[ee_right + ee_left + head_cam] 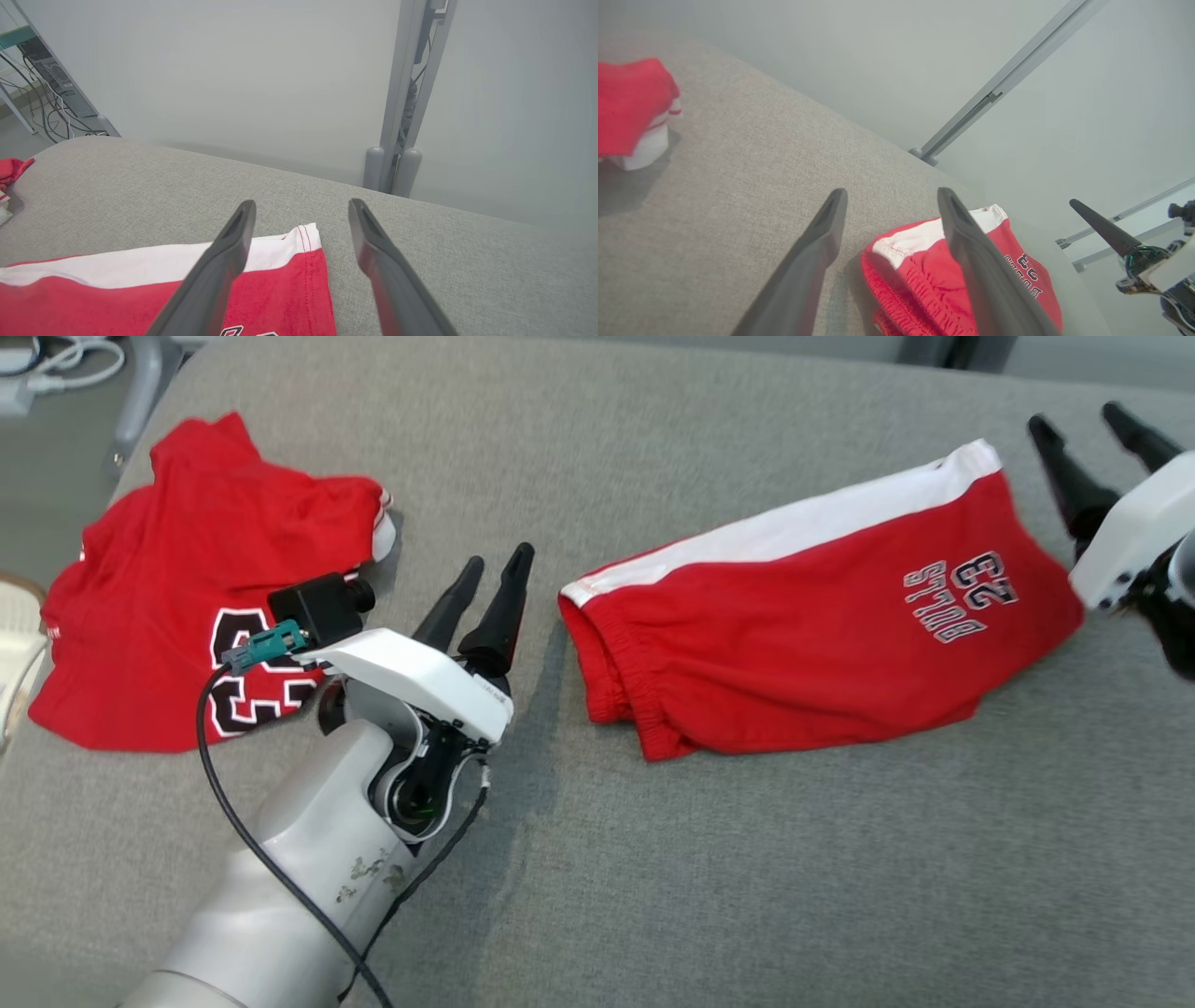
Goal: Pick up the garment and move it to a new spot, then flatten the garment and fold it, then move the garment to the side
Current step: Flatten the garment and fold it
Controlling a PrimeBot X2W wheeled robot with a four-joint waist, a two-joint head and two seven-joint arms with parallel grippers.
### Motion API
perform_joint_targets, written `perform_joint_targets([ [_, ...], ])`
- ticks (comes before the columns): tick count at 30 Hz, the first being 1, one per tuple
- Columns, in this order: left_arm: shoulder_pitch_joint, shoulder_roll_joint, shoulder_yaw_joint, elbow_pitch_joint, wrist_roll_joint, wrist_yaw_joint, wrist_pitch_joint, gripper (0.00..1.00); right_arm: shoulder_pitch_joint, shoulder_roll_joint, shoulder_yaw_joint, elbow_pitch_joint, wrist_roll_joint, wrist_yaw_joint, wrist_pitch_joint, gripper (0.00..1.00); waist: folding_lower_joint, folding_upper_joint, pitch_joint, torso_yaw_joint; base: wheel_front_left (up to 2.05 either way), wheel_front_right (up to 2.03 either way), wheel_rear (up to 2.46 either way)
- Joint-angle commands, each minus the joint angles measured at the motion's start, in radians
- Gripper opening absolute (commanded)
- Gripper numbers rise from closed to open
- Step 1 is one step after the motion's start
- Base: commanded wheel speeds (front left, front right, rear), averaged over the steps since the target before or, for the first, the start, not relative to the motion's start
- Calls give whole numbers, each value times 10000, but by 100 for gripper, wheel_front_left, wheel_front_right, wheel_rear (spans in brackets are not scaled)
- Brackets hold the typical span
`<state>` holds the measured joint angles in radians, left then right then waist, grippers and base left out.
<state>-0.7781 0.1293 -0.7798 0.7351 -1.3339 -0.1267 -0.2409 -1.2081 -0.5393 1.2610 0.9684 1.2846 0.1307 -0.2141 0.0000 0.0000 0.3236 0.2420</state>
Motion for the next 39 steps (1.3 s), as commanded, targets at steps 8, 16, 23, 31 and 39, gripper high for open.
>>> perform_joint_targets([
  [8,1274,336,2051,-1499,4220,1389,-229,100,1030,125,-781,-1028,-1671,0,-531,100,0,0,-1698,-929,0,0,0],
  [16,3819,-295,4108,-3466,7522,1988,-235,100,3708,349,-4851,-3270,-5325,0,-516,100,0,0,-2554,-1421,0,0,0],
  [23,5647,-625,4908,-3997,9424,1726,-236,100,7299,1567,-8348,-5264,-7747,0,-501,100,0,0,-3279,-1736,0,0,0],
  [31,6942,-763,5696,-4496,10273,1454,-237,100,9623,2894,-10079,-5687,-8385,1,-501,100,0,0,-3677,-1855,0,0,0],
  [39,7454,-762,5165,-4616,10066,1542,-238,100,10232,3486,-10657,-5411,-8516,1,-503,100,0,0,-3817,-1798,0,0,0],
])
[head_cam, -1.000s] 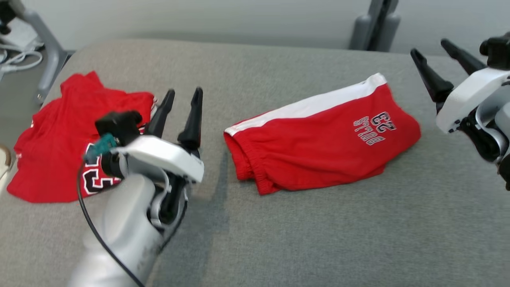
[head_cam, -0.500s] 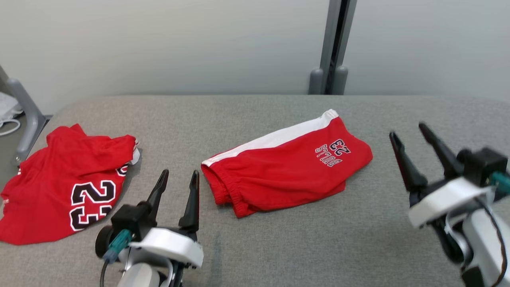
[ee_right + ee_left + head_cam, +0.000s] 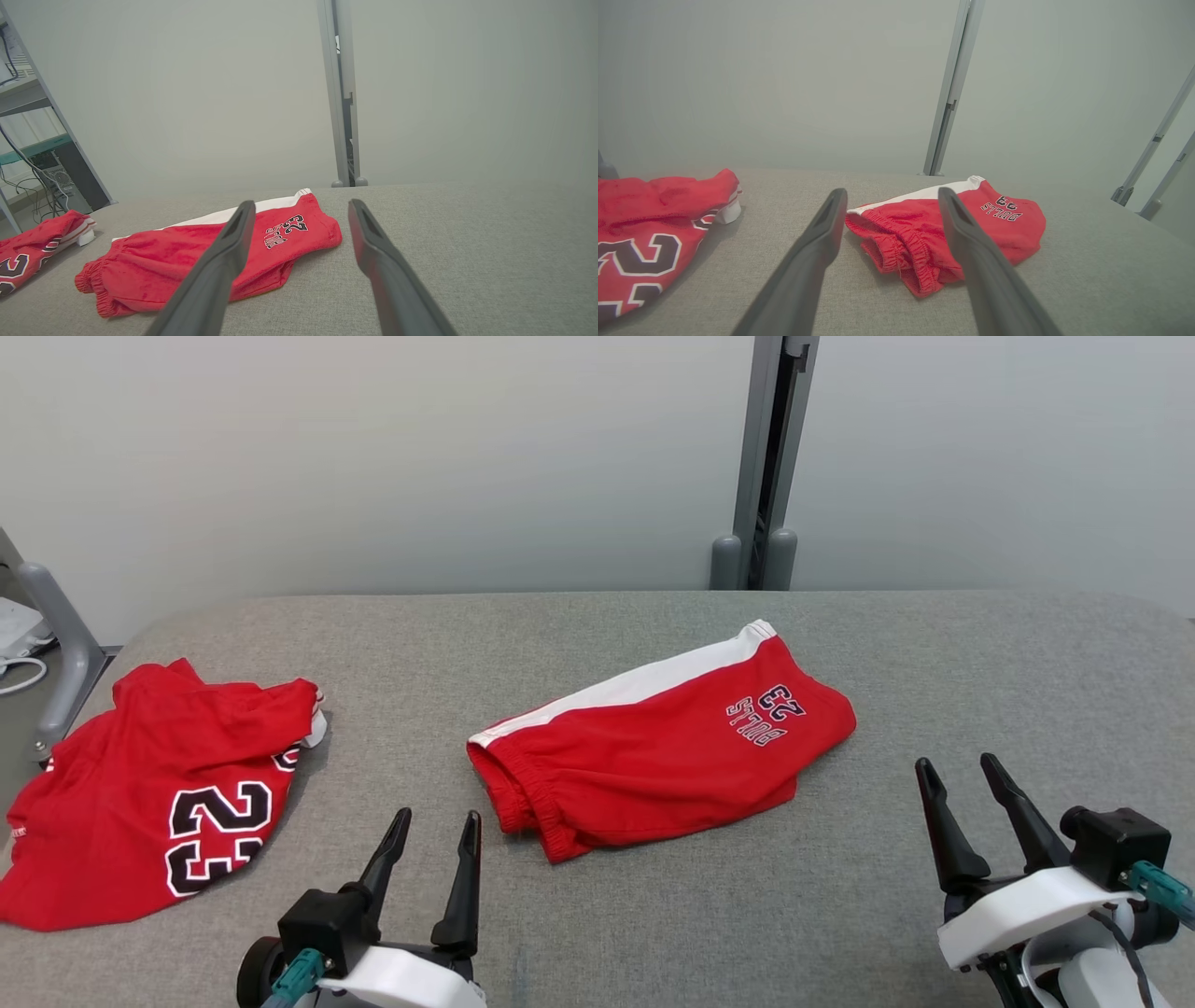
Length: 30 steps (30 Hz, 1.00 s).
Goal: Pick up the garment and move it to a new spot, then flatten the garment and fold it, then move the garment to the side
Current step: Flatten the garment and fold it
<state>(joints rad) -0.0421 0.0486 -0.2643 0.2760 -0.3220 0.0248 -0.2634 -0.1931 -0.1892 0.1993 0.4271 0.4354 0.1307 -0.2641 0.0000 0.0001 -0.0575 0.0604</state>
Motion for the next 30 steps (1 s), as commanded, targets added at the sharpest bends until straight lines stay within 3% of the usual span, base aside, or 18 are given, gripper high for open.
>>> perform_joint_targets([
  [1,77,45,-29,-23,-80,48,-13,100,100,5,-69,44,-35,1,-1,100,0,-1,-16,40,0,0,0],
  [7,-110,43,-196,-11,-146,56,-13,100,23,86,-182,366,274,0,-3,100,0,-1,-3,222,0,0,0],
  [11,-159,42,-339,-39,-183,27,-13,100,-302,220,-29,1138,1243,1,108,100,0,-1,100,441,0,0,0],
  [17,-308,43,-617,50,-201,-38,-14,100,-1404,397,29,2694,3999,1,1811,100,0,-1,440,994,0,0,0],
  [30,-646,40,-915,14,-323,-34,-14,100,-3577,-94,-288,5605,5497,1,3183,100,0,-1,1272,2258,0,0,0],
])
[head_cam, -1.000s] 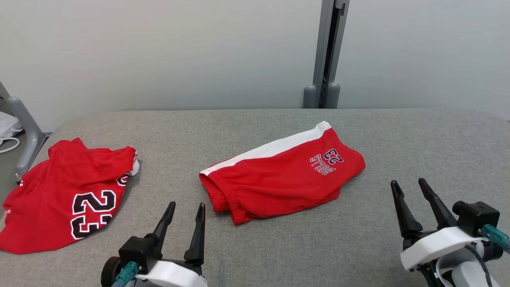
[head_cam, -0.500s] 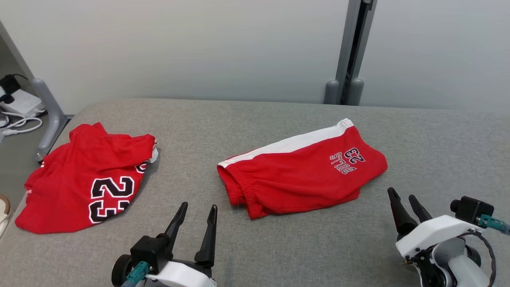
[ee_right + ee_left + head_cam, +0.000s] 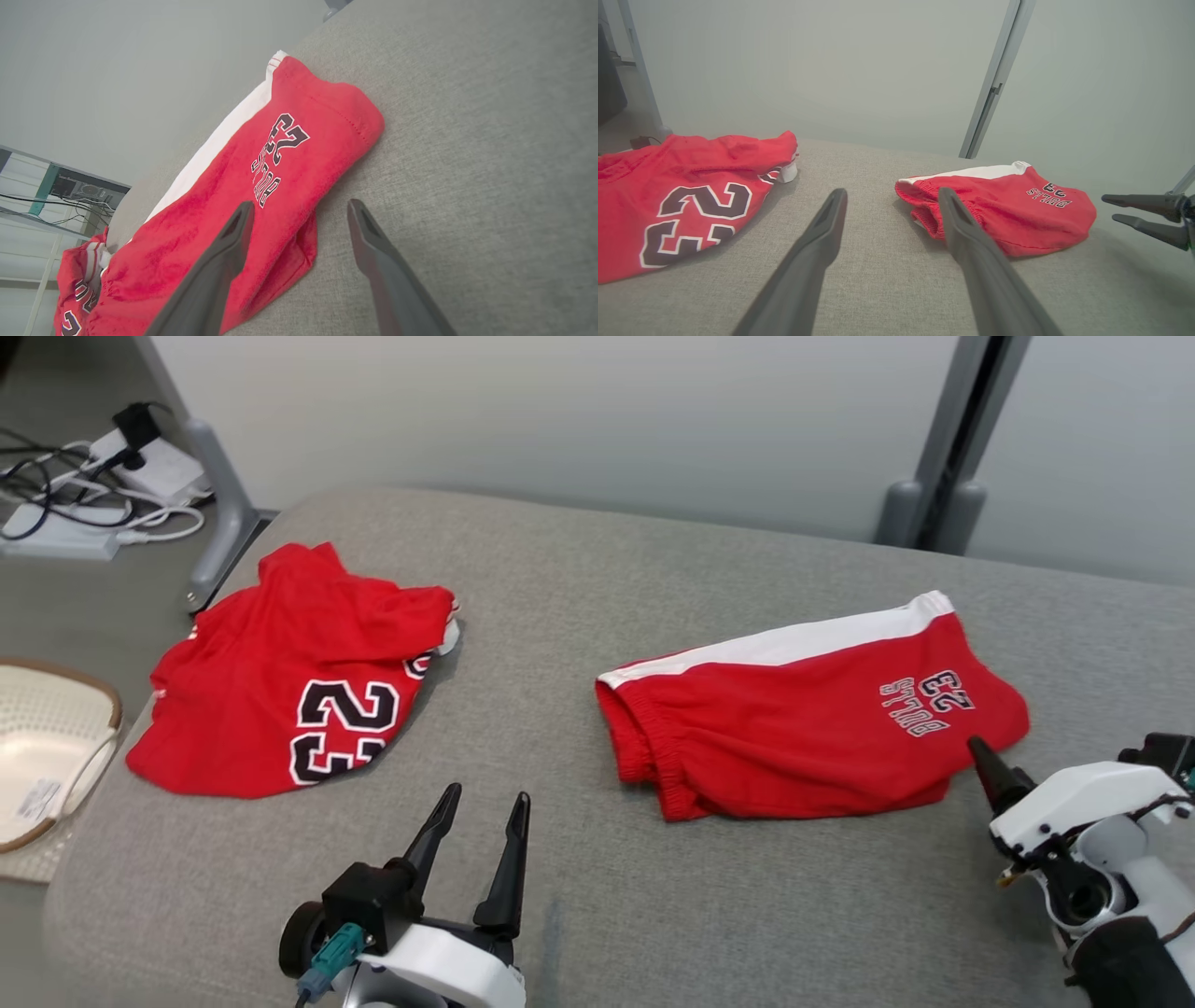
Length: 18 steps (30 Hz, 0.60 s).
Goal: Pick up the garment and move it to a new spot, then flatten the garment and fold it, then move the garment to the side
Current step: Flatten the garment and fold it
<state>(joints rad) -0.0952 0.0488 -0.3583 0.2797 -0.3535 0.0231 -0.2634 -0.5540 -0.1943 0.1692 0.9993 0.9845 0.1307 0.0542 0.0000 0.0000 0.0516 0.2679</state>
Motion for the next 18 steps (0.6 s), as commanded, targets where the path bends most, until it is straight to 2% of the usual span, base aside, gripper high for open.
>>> perform_joint_targets([
  [1,-161,39,2,-39,-32,-9,-14,100,-142,-82,-40,121,66,1,51,100,0,0,257,285,0,0,0],
  [8,-460,39,-226,-140,-203,34,-14,100,-1200,-417,-111,1620,152,1,144,100,0,0,858,1015,0,0,0],
  [18,-733,39,-381,-335,-406,100,-14,100,-2101,-759,-156,2638,90,0,58,100,0,0,1471,1648,0,0,0],
])
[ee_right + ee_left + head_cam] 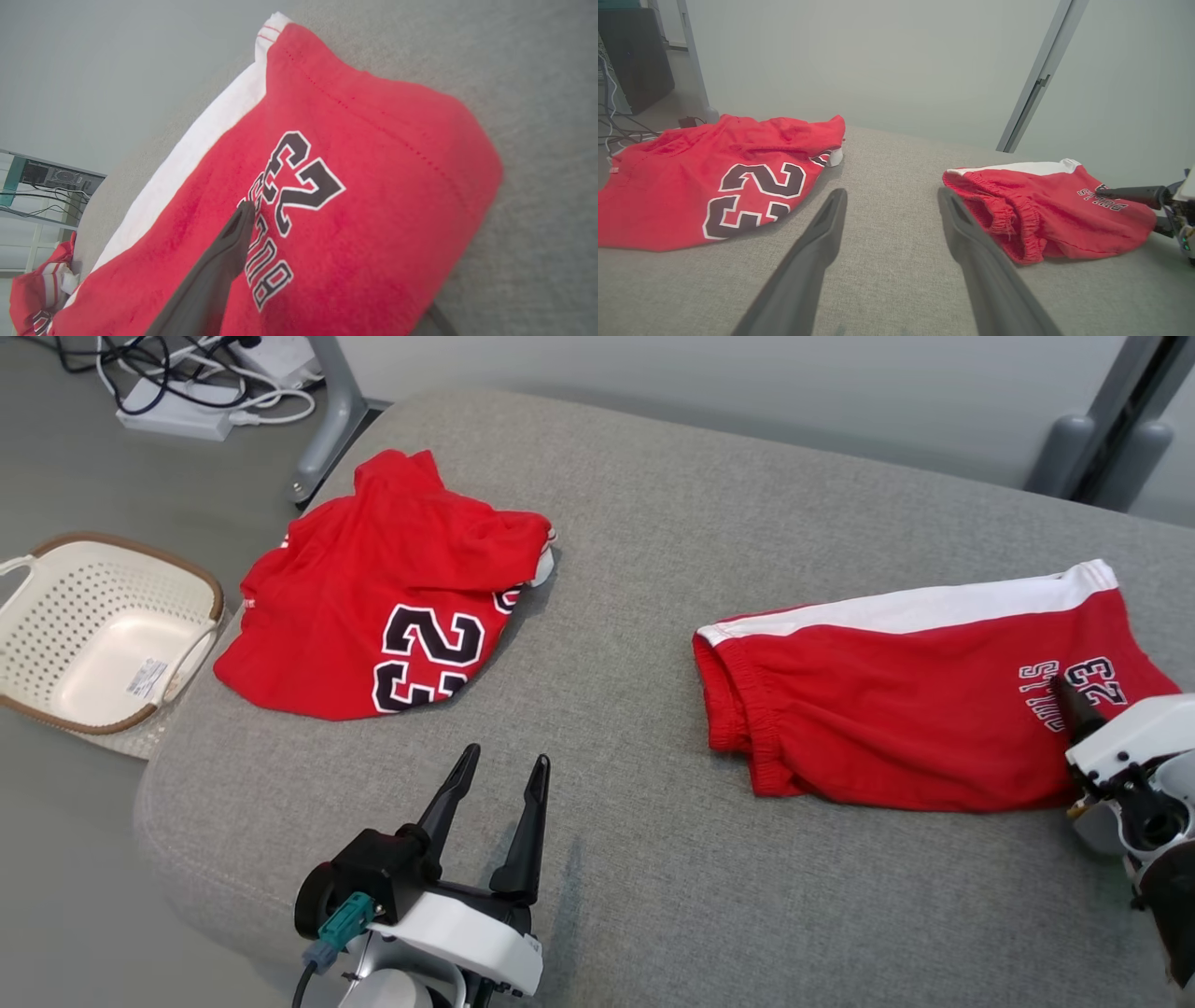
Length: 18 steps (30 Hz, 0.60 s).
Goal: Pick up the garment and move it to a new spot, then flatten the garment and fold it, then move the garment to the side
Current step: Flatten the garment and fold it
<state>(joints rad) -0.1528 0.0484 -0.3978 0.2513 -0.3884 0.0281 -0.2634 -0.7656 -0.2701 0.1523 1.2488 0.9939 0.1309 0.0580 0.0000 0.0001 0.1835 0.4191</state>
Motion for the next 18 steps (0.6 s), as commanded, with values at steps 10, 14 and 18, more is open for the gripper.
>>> perform_joint_targets([
  [10,-247,43,-71,-145,-211,114,-14,100,-510,-65,200,372,-309,-2,-235,0,0,-1,409,221,0,0,0],
  [14,-200,41,-72,-73,-214,120,-14,100,-297,4,168,374,-204,-1,-480,0,0,-1,250,85,0,0,0],
  [18,-136,41,-46,-28,-175,87,-14,100,-65,62,112,286,-65,-2,-739,0,0,-1,56,-62,0,0,0],
])
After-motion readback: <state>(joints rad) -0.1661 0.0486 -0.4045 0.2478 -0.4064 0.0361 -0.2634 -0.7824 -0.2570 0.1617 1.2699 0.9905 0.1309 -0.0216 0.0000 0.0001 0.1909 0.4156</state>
